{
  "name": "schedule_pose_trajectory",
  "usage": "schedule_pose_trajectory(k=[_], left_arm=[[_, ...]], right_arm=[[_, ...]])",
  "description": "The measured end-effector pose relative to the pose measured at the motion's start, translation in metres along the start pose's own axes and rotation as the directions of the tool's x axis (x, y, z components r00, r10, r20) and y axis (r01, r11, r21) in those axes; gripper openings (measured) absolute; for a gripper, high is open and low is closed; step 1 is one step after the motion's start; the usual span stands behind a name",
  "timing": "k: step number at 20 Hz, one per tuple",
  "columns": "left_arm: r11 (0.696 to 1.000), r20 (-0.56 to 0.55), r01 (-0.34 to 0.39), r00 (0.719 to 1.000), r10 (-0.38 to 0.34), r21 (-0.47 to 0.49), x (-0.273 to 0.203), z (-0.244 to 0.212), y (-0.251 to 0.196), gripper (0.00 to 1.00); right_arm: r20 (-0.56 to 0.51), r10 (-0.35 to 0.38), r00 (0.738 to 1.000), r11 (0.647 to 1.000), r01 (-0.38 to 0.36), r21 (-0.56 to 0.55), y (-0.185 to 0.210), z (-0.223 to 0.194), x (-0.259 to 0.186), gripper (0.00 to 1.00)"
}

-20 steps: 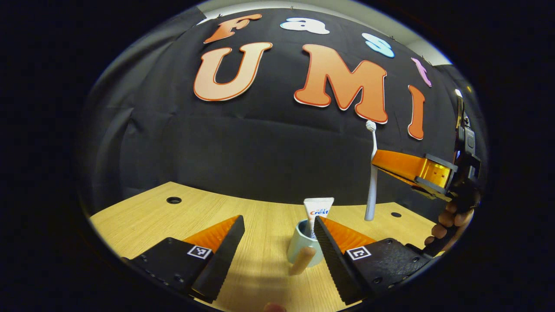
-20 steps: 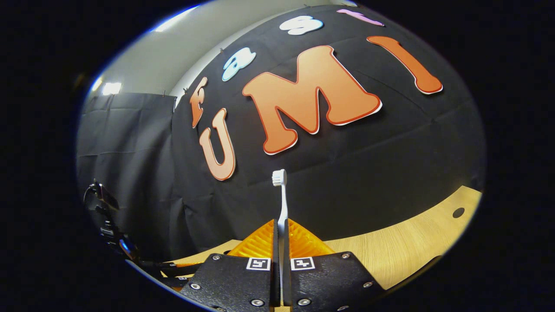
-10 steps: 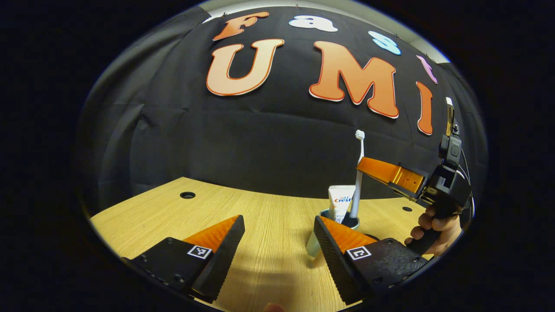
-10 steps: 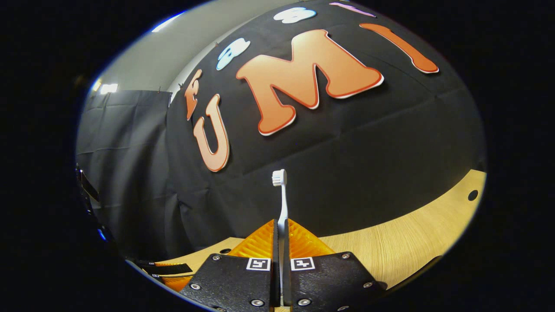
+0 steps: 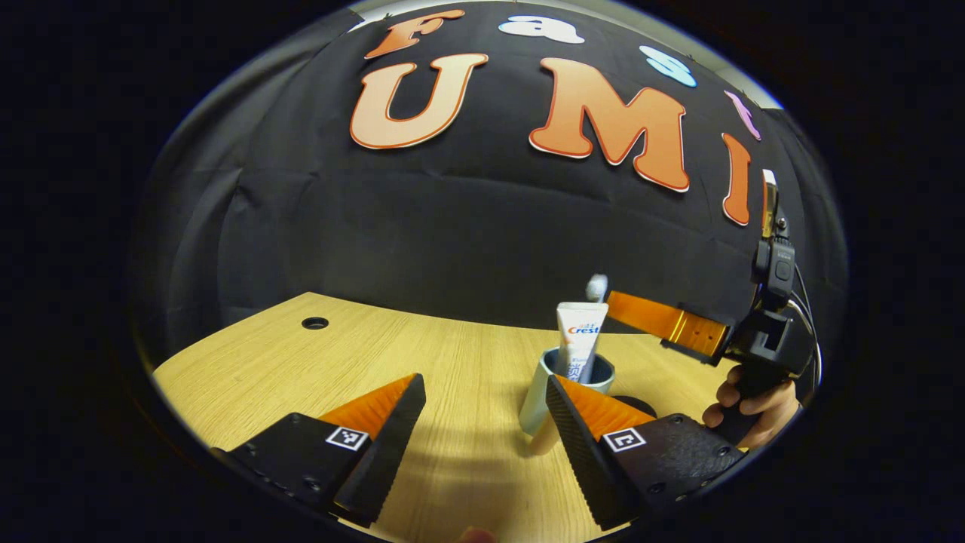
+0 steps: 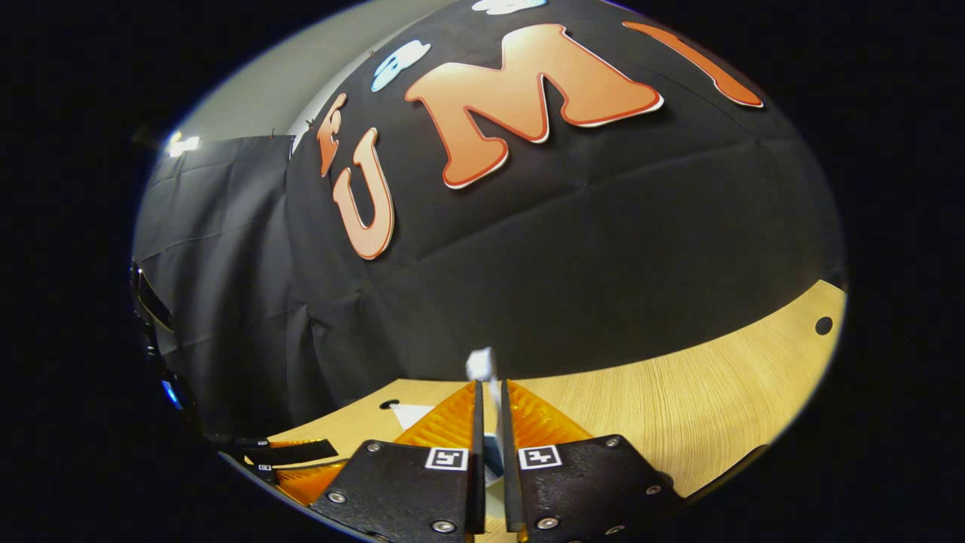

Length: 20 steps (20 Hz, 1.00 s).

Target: Put the toothbrush and toothpaste on the desktop into the cup, then pick up the cup and place it on the coaster on the desktop.

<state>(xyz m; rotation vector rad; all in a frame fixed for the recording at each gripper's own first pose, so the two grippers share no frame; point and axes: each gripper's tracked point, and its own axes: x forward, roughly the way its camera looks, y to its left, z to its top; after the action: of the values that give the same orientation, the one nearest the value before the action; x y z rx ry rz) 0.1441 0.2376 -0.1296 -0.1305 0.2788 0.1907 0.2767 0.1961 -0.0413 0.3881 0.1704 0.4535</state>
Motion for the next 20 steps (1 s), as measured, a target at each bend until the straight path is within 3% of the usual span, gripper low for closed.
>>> schedule_pose_trajectory(k=[1,5,6,7,12,20], left_arm=[[1.000,-0.016,0.007,1.000,-0.007,0.017,-0.002,0.001,-0.004,0.96],[0.998,-0.032,0.018,0.999,-0.016,0.060,-0.012,0.010,-0.018,0.96],[0.997,-0.041,0.026,0.999,-0.024,0.069,-0.013,0.013,-0.022,0.96],[0.997,-0.049,0.044,0.998,-0.040,0.070,-0.014,0.015,-0.027,0.96],[0.984,-0.151,0.141,0.981,-0.124,0.106,-0.005,0.031,-0.051,0.96],[0.967,-0.401,0.222,0.903,-0.158,0.121,0.018,0.011,-0.062,0.96]], right_arm=[[-0.019,-0.004,1.000,1.000,0.004,0.008,-0.001,-0.002,-0.005,0.21],[-0.030,-0.016,0.999,0.999,0.014,-0.037,-0.001,0.004,-0.029,0.42],[-0.022,-0.021,1.000,0.998,0.020,-0.052,-0.002,0.009,-0.036,0.36],[-0.013,-0.022,1.000,0.998,0.021,-0.061,-0.004,0.016,-0.044,0.54],[-0.017,-0.064,0.998,0.991,0.061,-0.117,-0.019,0.034,-0.089,0.78],[0.006,-0.107,0.994,0.975,0.106,-0.193,-0.037,0.044,-0.154,0.87]])
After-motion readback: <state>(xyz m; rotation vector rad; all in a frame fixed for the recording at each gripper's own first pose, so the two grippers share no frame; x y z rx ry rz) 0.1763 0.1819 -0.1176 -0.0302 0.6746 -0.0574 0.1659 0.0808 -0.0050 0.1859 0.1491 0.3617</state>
